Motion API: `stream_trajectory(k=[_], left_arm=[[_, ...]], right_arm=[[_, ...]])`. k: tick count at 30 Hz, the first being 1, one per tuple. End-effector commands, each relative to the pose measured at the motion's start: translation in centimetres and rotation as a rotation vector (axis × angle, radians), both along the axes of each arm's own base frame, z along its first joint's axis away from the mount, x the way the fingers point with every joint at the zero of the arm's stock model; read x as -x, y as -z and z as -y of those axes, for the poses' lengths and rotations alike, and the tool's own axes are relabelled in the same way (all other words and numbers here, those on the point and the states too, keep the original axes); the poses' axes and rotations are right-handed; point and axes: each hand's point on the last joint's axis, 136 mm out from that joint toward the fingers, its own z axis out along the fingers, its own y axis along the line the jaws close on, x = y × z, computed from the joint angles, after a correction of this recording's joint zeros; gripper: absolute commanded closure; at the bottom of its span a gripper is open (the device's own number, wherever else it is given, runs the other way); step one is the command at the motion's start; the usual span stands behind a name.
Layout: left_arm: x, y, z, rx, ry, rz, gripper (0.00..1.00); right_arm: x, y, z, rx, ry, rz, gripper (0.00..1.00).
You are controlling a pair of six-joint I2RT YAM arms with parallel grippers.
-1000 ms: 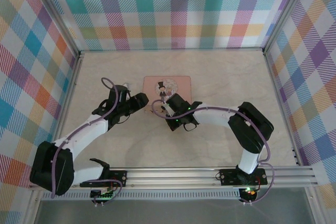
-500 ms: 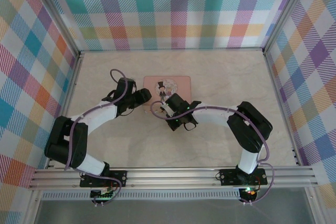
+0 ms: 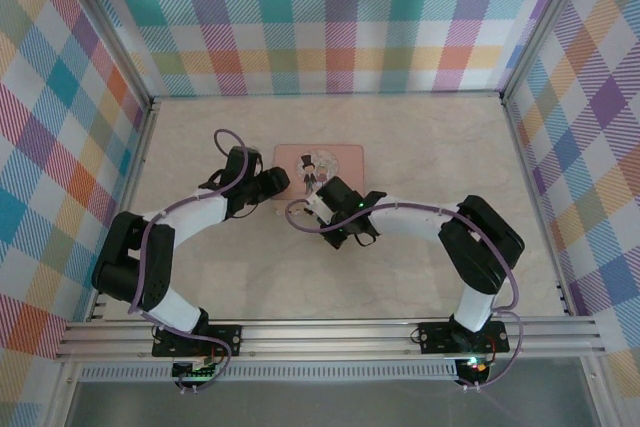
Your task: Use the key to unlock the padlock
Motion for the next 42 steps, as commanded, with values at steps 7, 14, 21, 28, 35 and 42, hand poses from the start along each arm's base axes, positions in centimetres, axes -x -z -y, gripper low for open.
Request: stream_trajectory(k=[7,14,21,28,35,42], left_arm=[[-1.7,-0.7,-0.3,-0.004,-0.004,0.036,0.40],[-1.8,-0.6,-0.1,0.020,0.002,0.029,0.40],[-1.7,-0.7,0.0,0.028,0.010,0.028,0.40],[-1.7,-0.8,0.3,0.044,0.018,0.027,0.40],[-1.6,-0.1,0.8,0.079,0.026,0.006,0.40],[-1.6,0.2,1.3,0.114,0.031,-0.005,0.41]], right_arm=[[-0.5,-1.4,1.1,0.126,-0.212,0.149,1.00],[-0.3,-1.8,0.6,0.110,-0.280,0.171,1.00],[-0.1,-1.9,0.5,0.112,-0.332,0.208,1.00],[-0.4,-2.1,0.4,0.115,-0.376,0.257,1.00],[-0.9,-2.6,-0.2,0.118,-0.410,0.298,1.00],[-1.2,-2.7,-0.9,0.111,-0.441,0.312,1.00]])
